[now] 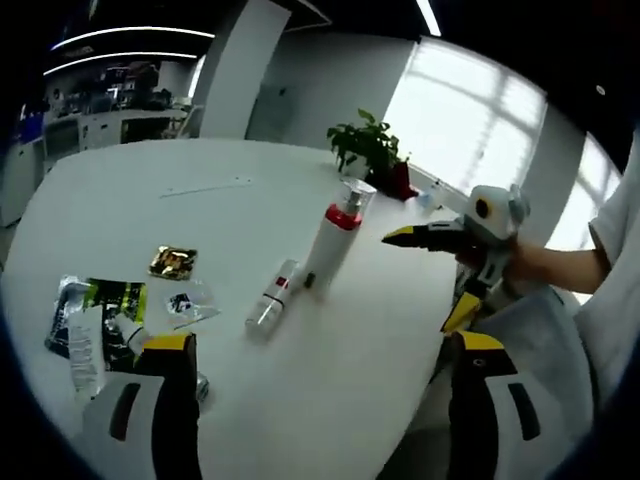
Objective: Arrange the skincare products in the storage area until every visible bottle or jar stands upright without overlapping.
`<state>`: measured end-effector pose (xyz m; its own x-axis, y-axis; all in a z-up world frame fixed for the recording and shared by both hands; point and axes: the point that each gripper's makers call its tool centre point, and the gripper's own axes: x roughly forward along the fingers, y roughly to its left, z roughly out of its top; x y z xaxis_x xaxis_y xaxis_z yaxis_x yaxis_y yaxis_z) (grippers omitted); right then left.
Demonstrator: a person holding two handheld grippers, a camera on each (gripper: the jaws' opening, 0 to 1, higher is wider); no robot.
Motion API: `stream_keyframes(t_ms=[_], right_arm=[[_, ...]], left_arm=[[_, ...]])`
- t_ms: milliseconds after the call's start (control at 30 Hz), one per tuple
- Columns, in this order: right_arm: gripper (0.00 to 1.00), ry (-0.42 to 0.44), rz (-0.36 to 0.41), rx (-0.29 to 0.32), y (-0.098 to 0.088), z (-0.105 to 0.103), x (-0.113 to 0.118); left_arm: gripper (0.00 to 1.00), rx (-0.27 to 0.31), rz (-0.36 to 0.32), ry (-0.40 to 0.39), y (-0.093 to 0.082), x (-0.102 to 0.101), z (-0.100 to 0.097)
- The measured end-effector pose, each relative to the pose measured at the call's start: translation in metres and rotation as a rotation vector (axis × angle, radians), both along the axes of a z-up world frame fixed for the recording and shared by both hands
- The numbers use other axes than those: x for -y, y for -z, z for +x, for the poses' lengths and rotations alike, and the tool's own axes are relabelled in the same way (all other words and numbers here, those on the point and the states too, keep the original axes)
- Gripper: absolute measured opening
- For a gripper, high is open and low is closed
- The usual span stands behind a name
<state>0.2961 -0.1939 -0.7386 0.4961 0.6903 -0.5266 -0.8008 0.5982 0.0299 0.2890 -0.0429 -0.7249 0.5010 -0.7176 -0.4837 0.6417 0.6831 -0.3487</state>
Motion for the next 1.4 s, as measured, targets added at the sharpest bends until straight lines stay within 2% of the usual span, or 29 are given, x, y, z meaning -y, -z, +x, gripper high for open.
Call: stream_keyframes(t_ms=[167, 433, 833, 1133, 1233, 1400], right_arm=[[0.99, 0.027, 0.015, -0.023, -0.004, -0.008, 0.001], [0.99, 0.038, 0.028, -0.009, -0.014, -0.023, -0.003], [0.99, 0.051, 0.059, -0.002, -0.029, -0.03, -0.001], [0.99, 0.043, 0.084, -0.004, -0.035, -0.042, -0.006], [0.99, 0.048, 0.055, 0.003, -0.032, -0.042, -0.003], [0.99, 0.055, 0.052, 0.003, -0.032, -0.042, -0.003]], left_arm=[[0.99, -0.009, 0.005, -0.045, 0.0, -0.011, -0.014], [0.99, -0.004, 0.019, -0.118, -0.003, -0.035, -0.035], [0.99, 0.011, 0.031, -0.235, -0.011, -0.073, -0.061], [0.99, 0.016, 0.053, -0.285, -0.011, -0.083, -0.07], [0.99, 0.017, 0.063, -0.287, -0.01, -0.083, -0.07], [0.99, 0.007, 0.089, -0.261, -0.004, -0.08, -0.071]])
